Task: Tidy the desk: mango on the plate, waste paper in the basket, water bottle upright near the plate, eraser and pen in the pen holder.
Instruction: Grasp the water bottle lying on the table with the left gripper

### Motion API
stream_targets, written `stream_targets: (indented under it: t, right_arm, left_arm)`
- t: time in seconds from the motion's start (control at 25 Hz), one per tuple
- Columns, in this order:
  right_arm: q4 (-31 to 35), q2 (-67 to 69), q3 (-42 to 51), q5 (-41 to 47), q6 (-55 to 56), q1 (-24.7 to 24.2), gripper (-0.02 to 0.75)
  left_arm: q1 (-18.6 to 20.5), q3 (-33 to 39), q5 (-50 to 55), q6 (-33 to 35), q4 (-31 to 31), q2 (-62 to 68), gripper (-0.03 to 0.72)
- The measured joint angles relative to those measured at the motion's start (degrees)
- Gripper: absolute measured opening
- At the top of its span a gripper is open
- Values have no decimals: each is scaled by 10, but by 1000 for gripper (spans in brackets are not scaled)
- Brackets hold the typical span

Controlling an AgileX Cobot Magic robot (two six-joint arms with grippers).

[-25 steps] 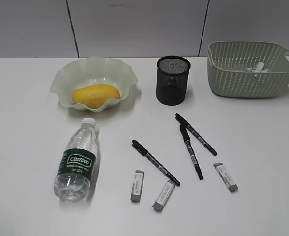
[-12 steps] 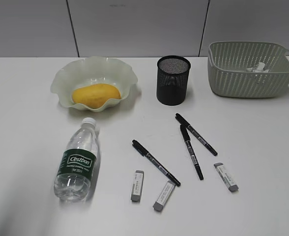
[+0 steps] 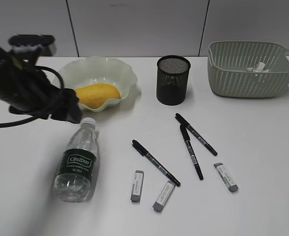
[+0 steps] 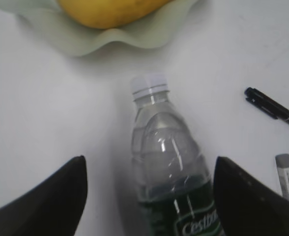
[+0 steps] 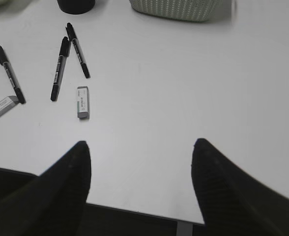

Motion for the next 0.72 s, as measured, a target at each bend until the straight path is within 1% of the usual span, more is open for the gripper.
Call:
stream_targets:
  t: [0.16, 0.32, 0.36, 0.4, 0.48, 0.6, 0.72]
  right_arm:
    - [0, 0, 0, 0, 0, 0, 510]
    - [0, 0, 0, -1, -1, 0, 497]
    - [0, -1, 0, -1, 0, 0, 489]
    - [0, -1, 0, -1, 0, 0, 482]
    - [0, -1, 0, -1, 0, 0, 463]
    - [0, -1, 0, -1, 0, 0, 433]
    - [0, -1, 0, -1, 0, 0, 413]
  left_arm:
    - [-28, -82, 7, -43, 4, 122, 597]
    - [-31, -150, 58, -83, 21, 226, 585]
    - [-31, -161, 75, -88, 25, 243, 565]
    - [-31, -166, 85, -90, 26, 259, 524]
    - [-33, -172, 94, -92, 28, 266, 427]
    - [-41, -155, 67, -92, 49, 234, 428]
    - [-50, -74, -39, -92, 67, 132, 418]
